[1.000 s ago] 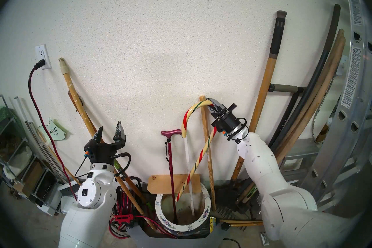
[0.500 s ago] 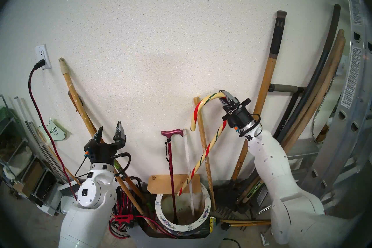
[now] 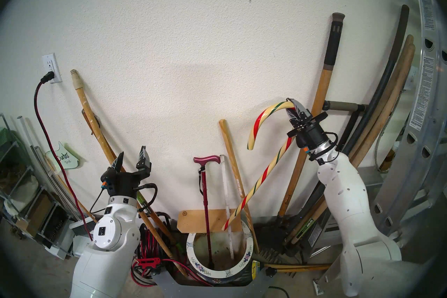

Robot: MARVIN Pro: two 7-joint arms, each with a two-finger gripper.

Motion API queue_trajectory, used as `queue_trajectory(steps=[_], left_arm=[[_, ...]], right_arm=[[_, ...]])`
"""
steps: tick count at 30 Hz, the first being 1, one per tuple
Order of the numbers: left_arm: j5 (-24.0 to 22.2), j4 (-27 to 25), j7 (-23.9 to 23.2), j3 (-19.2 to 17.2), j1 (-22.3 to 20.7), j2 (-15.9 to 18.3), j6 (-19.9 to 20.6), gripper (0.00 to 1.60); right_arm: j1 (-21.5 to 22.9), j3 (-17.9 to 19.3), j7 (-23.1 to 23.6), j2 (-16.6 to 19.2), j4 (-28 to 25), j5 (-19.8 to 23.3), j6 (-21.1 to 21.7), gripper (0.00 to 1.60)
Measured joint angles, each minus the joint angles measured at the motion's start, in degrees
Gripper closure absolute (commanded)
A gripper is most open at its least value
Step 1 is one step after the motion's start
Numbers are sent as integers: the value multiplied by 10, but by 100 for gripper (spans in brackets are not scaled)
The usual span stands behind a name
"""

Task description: Take wooden sticks or brooms out of the pot

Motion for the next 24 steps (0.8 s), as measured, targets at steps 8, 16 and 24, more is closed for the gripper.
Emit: queue_trajectory(steps=[8, 16, 24], left_arm=[[0, 0, 0, 0, 0, 0, 0, 0], [0, 0, 0, 0, 0, 0, 0, 0], [0, 0, 0, 0, 0, 0, 0, 0]], right_arm=[[-14, 25, 9, 33, -34, 21, 0, 160], [-28, 46, 31, 66, -72, 41, 0, 160], [-54, 59, 64, 97, -113, 66, 0, 160]])
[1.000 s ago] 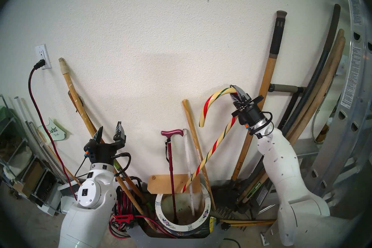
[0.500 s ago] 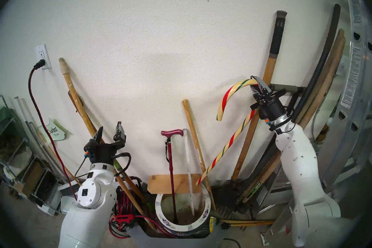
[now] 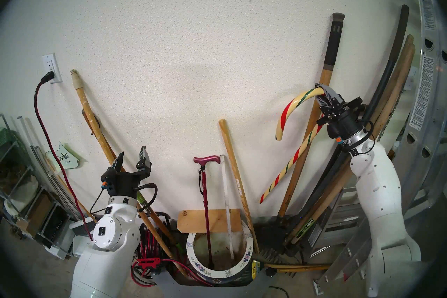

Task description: Take wooden sticks or brooms out of the pot

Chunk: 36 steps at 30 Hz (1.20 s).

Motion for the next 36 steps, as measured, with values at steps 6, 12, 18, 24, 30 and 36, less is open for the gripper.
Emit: queue_trajectory(steps=[6, 12, 18, 24, 30, 36], left_arm=[[0, 0, 0, 0, 0, 0, 0, 0], [0, 0, 0, 0, 0, 0, 0, 0], [0, 0, 0, 0, 0, 0, 0, 0], [0, 0, 0, 0, 0, 0, 0, 0], [0, 0, 0, 0, 0, 0, 0, 0], [0, 0, 0, 0, 0, 0, 0, 0]], right_arm=[[-28, 3, 27, 17, -19, 17, 0, 160], [-65, -2, 58, 30, -31, 35, 0, 160], [-105, -12, 90, 41, -41, 55, 0, 160], [-148, -23, 125, 51, -49, 84, 0, 160], [-187, -32, 158, 60, -56, 117, 0, 160], [-228, -42, 194, 68, -61, 157, 0, 160]])
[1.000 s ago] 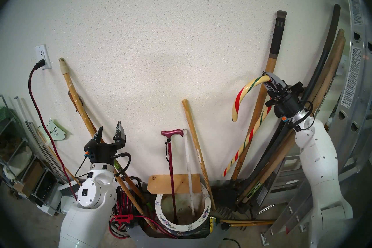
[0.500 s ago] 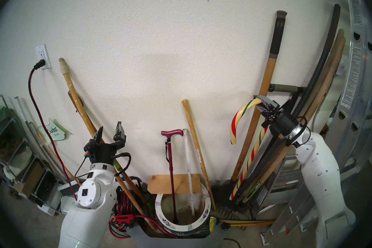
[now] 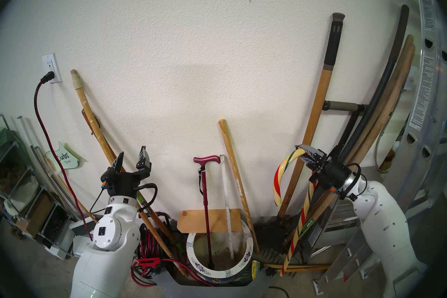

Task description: Take wooden sticks or brooms out of the pot

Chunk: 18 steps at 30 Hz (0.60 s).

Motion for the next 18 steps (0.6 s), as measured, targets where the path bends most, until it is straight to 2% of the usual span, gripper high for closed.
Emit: queue_trajectory(steps=[3, 12, 18], left_arm=[[0, 0, 0, 0, 0, 0, 0, 0], [0, 0, 0, 0, 0, 0, 0, 0], [0, 0, 0, 0, 0, 0, 0, 0]], right_arm=[[-15, -4, 13, 3, -1, 16, 0, 160], [-68, -12, 75, 21, -15, 100, 3, 160], [-88, -7, 120, 39, -26, 158, 34, 160]])
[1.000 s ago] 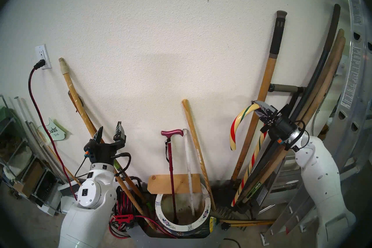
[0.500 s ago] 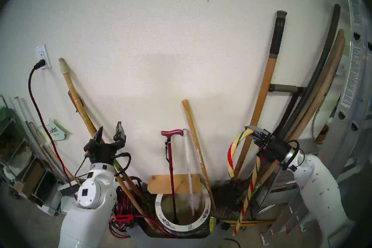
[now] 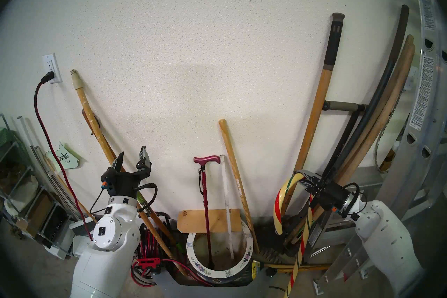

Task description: Take wooden sticks or brooms out of the pot

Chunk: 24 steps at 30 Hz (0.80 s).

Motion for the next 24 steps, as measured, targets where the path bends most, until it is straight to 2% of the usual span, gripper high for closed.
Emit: queue_trajectory(steps=[8, 9, 13, 17, 20, 24], left_arm=[[0, 0, 0, 0, 0, 0, 0, 0], [0, 0, 0, 0, 0, 0, 0, 0], [0, 0, 0, 0, 0, 0, 0, 0], [0, 0, 0, 0, 0, 0, 0, 0], [0, 0, 0, 0, 0, 0, 0, 0], [0, 0, 0, 0, 0, 0, 0, 0]], right_arm=[[-19, 8, 75, 24, -21, 84, 72, 160], [-22, 9, 97, 30, -27, 108, 92, 160], [-25, 8, 137, 41, -35, 156, 130, 160], [-21, 6, 173, 46, -36, 188, 164, 160], [-9, 1, 208, 47, -34, 206, 207, 160], [4, -2, 220, 44, -30, 212, 243, 160]])
